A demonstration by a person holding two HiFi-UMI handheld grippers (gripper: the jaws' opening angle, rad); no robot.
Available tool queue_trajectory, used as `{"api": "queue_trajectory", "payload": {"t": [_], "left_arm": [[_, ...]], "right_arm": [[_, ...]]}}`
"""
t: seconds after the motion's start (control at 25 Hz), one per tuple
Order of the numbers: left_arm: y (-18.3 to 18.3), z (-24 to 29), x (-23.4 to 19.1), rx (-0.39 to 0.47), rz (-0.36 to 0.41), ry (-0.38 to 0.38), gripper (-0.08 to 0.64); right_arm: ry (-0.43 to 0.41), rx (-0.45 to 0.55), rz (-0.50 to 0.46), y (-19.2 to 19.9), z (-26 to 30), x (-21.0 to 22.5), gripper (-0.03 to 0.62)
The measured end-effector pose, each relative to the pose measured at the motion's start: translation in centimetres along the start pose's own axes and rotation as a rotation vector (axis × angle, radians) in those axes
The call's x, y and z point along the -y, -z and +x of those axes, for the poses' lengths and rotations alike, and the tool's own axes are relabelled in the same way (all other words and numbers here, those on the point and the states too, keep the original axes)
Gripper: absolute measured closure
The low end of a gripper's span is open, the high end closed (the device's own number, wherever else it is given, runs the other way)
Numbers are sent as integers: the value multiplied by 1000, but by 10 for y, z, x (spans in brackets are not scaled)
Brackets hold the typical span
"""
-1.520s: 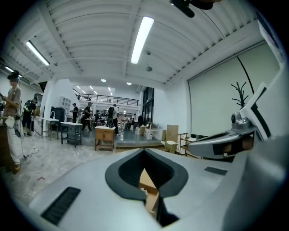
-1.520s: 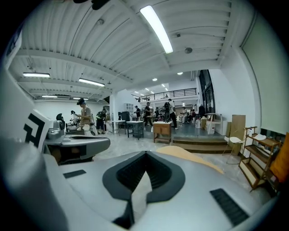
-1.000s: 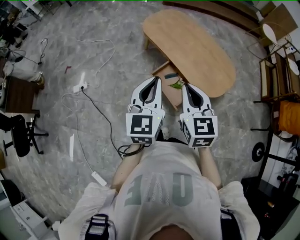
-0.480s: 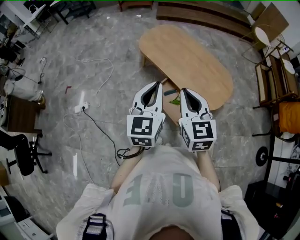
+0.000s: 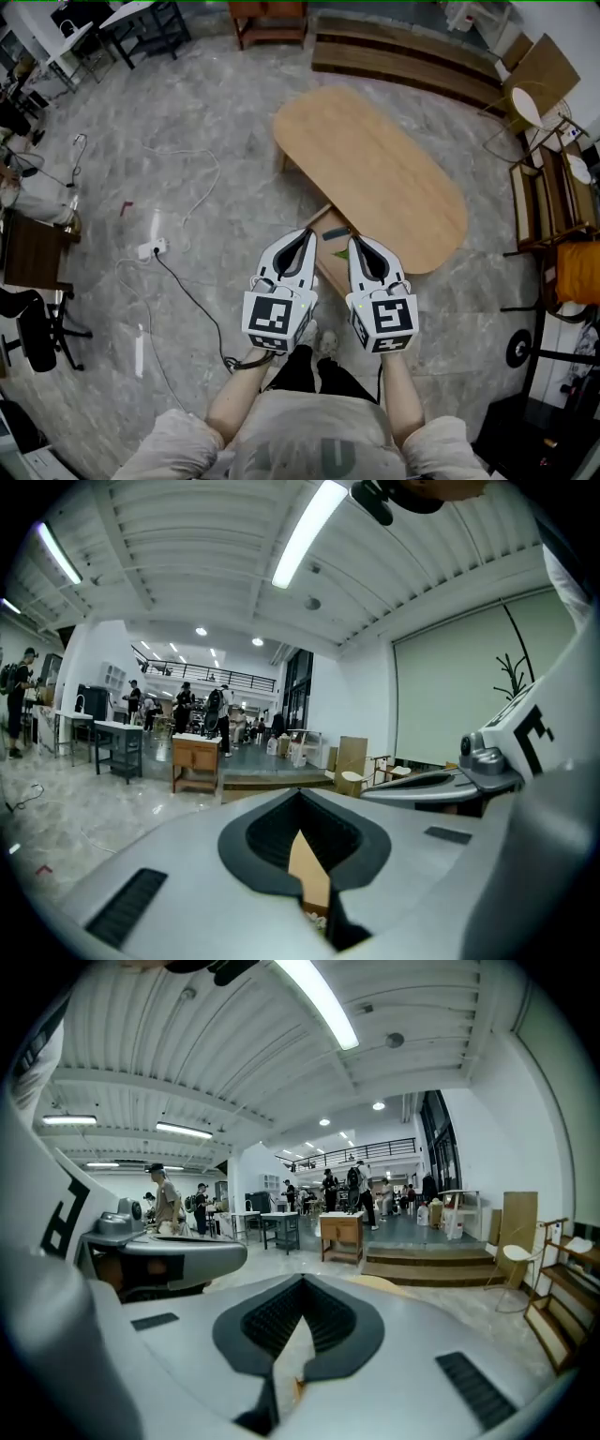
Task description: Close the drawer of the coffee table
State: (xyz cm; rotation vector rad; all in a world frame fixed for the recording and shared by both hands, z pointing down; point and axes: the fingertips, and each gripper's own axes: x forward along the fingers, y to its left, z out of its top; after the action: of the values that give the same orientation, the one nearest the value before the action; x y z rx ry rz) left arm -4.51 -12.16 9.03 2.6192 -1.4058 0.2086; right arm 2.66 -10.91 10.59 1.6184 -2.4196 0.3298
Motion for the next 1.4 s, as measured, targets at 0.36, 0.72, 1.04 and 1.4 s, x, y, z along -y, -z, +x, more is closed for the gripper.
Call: {"api": "queue_trajectory", "payload": {"t": [0.36, 0.72, 1.04, 1.4], "left_arm": [[169, 62, -44, -103, -53, -56, 552], [313, 63, -34, -196, -146, -48, 551], [341, 71, -24, -210, -150, -39, 551], [355, 69, -43, -243, -113, -66, 551]], "right_arm": [[30, -115, 55, 163, 90, 34, 588], [63, -288, 56, 319, 97, 43, 588], [11, -335, 40, 346, 102, 29, 588], [-104, -606, -39, 425, 144, 14, 408]]}}
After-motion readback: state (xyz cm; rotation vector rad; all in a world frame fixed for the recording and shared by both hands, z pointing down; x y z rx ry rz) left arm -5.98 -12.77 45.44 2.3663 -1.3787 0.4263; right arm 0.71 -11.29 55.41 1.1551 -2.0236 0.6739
